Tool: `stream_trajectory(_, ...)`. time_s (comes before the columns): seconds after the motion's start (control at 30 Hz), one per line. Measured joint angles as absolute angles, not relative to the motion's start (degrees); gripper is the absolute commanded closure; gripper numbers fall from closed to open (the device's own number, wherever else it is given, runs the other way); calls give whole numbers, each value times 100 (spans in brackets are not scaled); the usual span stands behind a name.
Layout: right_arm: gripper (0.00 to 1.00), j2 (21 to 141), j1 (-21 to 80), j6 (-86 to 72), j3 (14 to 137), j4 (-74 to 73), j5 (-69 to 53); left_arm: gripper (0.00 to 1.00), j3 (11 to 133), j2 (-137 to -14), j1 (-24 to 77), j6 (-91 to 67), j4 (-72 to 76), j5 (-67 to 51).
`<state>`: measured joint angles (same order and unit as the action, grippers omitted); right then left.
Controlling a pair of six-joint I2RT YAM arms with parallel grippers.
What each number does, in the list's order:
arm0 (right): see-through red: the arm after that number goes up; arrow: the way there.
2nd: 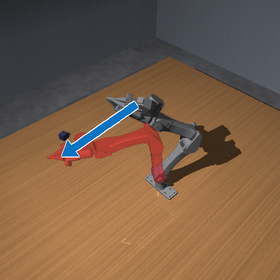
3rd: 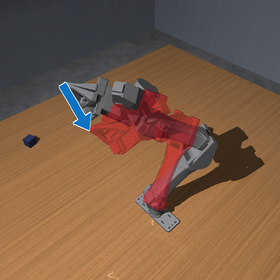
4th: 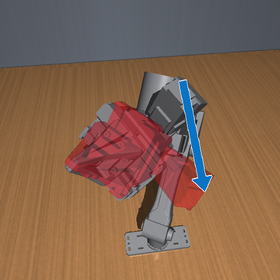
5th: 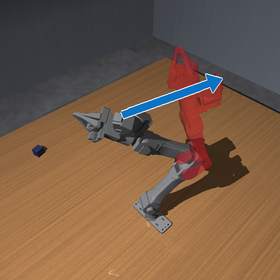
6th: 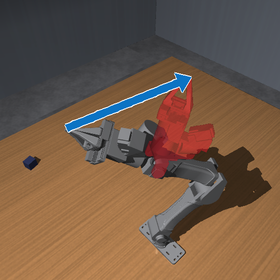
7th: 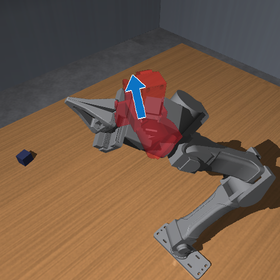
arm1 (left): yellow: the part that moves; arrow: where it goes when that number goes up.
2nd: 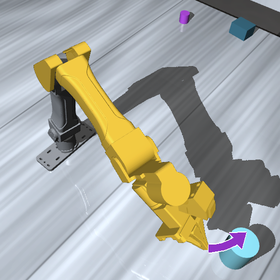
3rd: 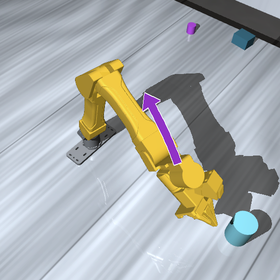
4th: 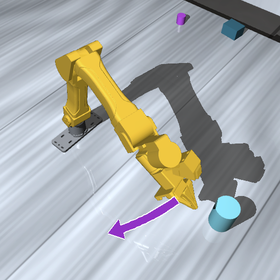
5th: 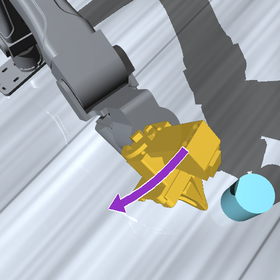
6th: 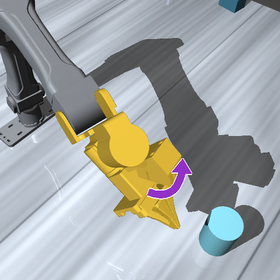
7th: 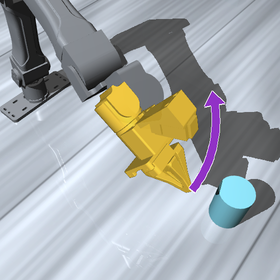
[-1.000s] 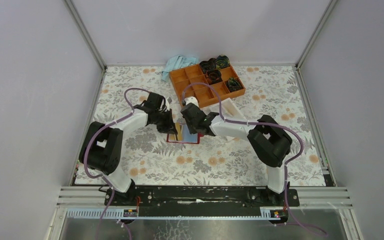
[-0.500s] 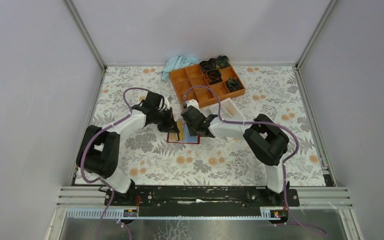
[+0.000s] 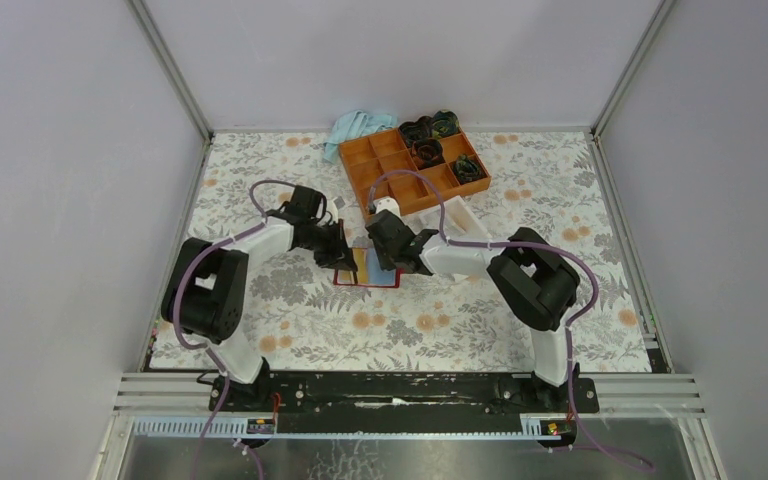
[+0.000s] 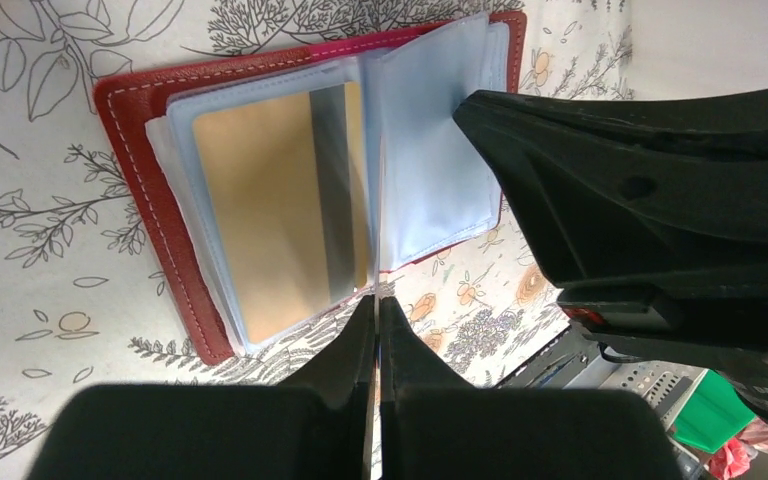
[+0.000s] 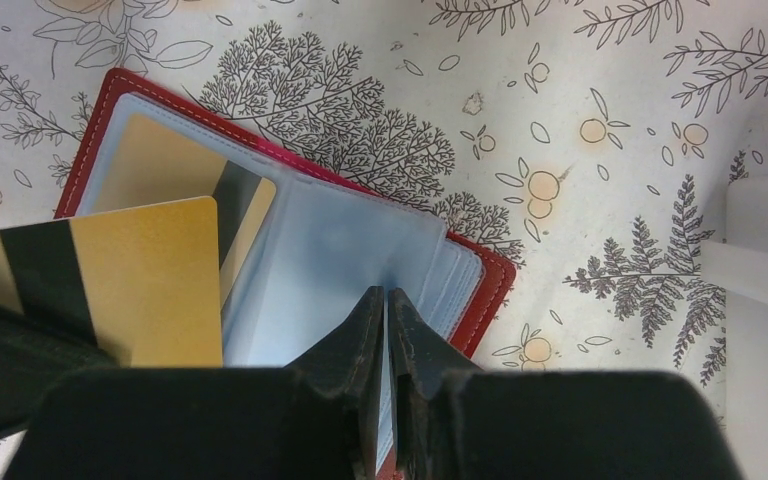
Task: Put the credit cards into the card holder
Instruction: Insert the credit card into the card holder.
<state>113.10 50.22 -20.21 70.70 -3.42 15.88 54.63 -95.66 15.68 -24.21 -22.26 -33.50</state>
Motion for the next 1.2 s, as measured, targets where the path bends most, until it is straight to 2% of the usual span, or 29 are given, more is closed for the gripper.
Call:
stream_trajectory(0.63, 88, 11257, 4917, -1927, 6945, -139, 1393, 100, 5741, -10278, 1372, -2171, -2185, -4099)
stream_trajectory(1.2, 88, 11216, 4906, -1929, 6875, -89, 1380, 100, 5422, -10313, 1369, -2561, -1811, -4158)
